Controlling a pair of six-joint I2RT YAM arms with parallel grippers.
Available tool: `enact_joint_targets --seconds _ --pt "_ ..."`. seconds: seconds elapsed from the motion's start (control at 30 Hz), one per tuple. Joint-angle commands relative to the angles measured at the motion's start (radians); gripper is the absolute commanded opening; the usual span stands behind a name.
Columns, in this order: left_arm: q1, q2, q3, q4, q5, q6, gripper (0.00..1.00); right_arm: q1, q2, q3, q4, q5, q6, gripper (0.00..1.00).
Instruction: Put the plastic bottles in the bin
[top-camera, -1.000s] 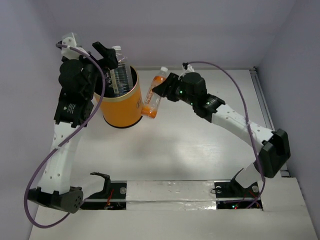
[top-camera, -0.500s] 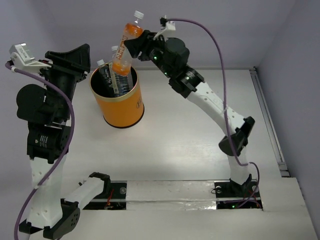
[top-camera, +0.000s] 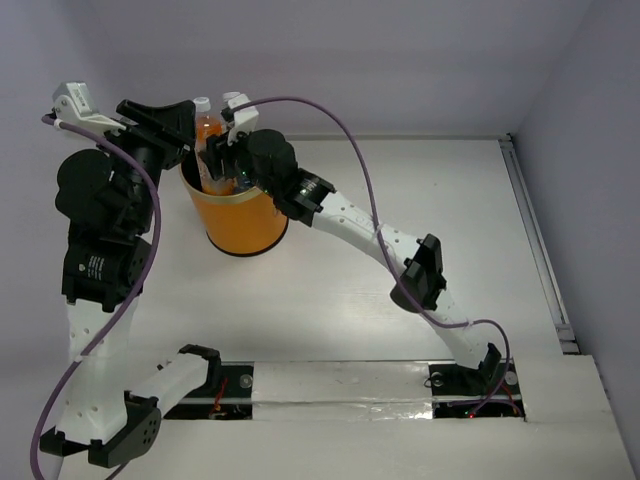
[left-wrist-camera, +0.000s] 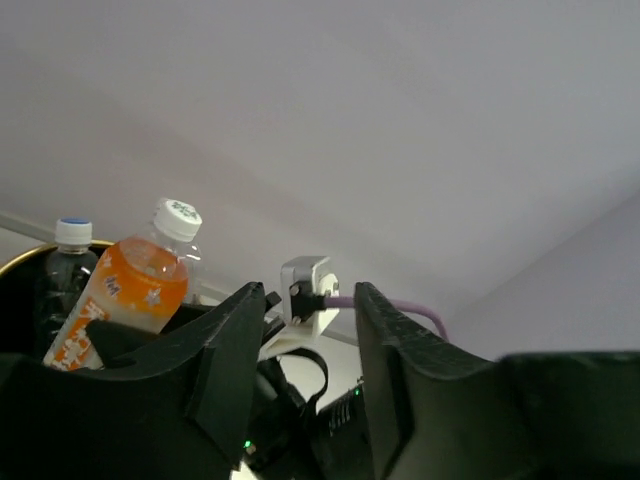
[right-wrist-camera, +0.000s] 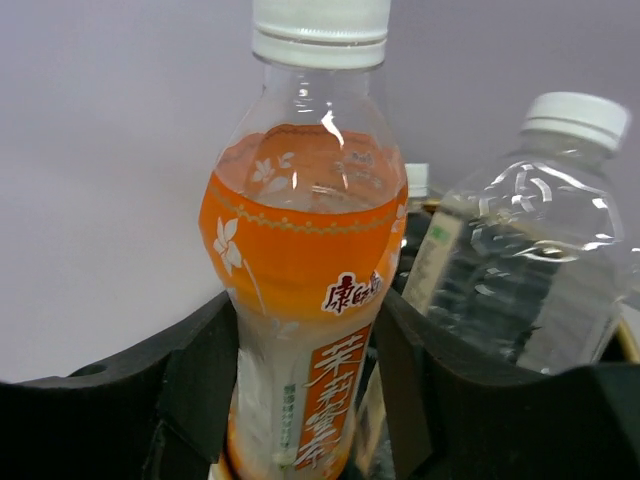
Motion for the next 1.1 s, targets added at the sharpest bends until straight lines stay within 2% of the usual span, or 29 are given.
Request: enact_joint_targets --seconds 0.0,0.07,0.1,0.17,0.2,0.23,0.27,0.5,0.53,0.6,0.67,0.7,0.73,0.77,0.8,0.83,0.87,0.93,0.97,1.03,1.07 --pt "-0.003 -0.027 -0.003 0.019 -0.020 0.031 0.41 0.024 -0.059 -0.052 0.063 0.027 -0.131 0.60" --pt "-0.003 -0.032 0.000 0.013 -0.028 0.038 0.46 0.024 -0.061 -0.066 0.054 0.040 -0.153 0.65" --pt "-0.003 -0.031 0.004 0.010 -0.029 0.039 0.54 0.024 -0.058 -0.068 0.047 0.040 -0.161 0.74" --pt "-0.003 -0.028 0.017 -0.004 -0.026 0.039 0.63 0.024 -0.054 -0.066 0.027 0.041 -0.152 0.86" --pt "-0.003 -0.026 0.030 -0.009 -0.026 0.044 0.77 0.024 -0.056 -0.066 0.020 0.043 -0.146 0.95" --pt "-0.003 -0.026 0.036 -0.019 -0.028 0.047 0.93 0.024 -0.057 -0.063 0.014 0.044 -0.106 0.98" --pt "-0.003 -0.024 0.044 -0.027 -0.031 0.051 0.99 0.024 -0.065 -0.059 0.007 0.040 -0.094 1.00" --pt "-0.003 -0.015 0.112 -0.069 -0.048 0.074 0.99 0.024 -0.235 -0.071 0.017 -0.032 0.037 1.00" --pt "-0.003 -0.014 0.107 -0.070 -0.045 0.074 0.99 0.024 -0.301 -0.087 0.016 -0.037 0.058 1.00" --pt "-0.003 -0.012 0.095 -0.078 -0.032 0.062 0.99 0.024 -0.387 -0.202 0.039 -0.031 0.075 1.00" --pt "-0.003 -0.014 0.077 -0.078 -0.009 0.045 0.99 0.024 -0.549 -0.326 0.081 -0.005 0.095 0.99" --pt "-0.003 -0.017 0.048 -0.075 0.021 0.041 0.99 0.024 -0.612 -0.398 0.111 0.009 0.104 0.93" --pt "-0.003 -0.023 0.028 -0.058 0.038 0.035 0.99 0.024 -0.677 -0.557 0.132 0.044 0.113 0.86" --pt "-0.003 -0.029 0.008 -0.047 0.055 0.028 0.99 0.024 -0.814 -0.639 0.161 0.061 0.118 0.73" --pt "-0.003 -0.041 -0.032 -0.041 0.081 0.013 0.99 0.024 -0.887 -0.723 0.171 0.081 0.122 0.28" --pt "-0.003 -0.049 -0.051 -0.035 0.092 0.010 0.99 0.024 -0.960 -0.887 0.171 0.145 0.144 0.06" --pt "-0.003 -0.066 -0.066 -0.033 0.103 0.010 0.99 0.024 -1.119 -0.970 0.162 0.182 0.156 0.00" --pt "-0.003 -0.093 -0.117 -0.035 0.115 0.013 0.99 0.024 -1.290 -1.128 0.137 0.294 0.200 0.00" --pt "-0.003 -0.125 -0.131 -0.035 0.115 0.016 0.99 0.024 -1.458 -1.258 0.079 0.341 0.220 0.00" --pt "-0.003 -0.156 -0.167 -0.046 0.107 0.025 0.99 0.024 -1.618 -1.354 -0.034 0.438 0.280 0.00" --pt "-0.003 -0.184 -0.177 -0.046 0.109 0.030 0.99 0.024 -1.692 -1.417 -0.156 0.521 0.355 0.03"
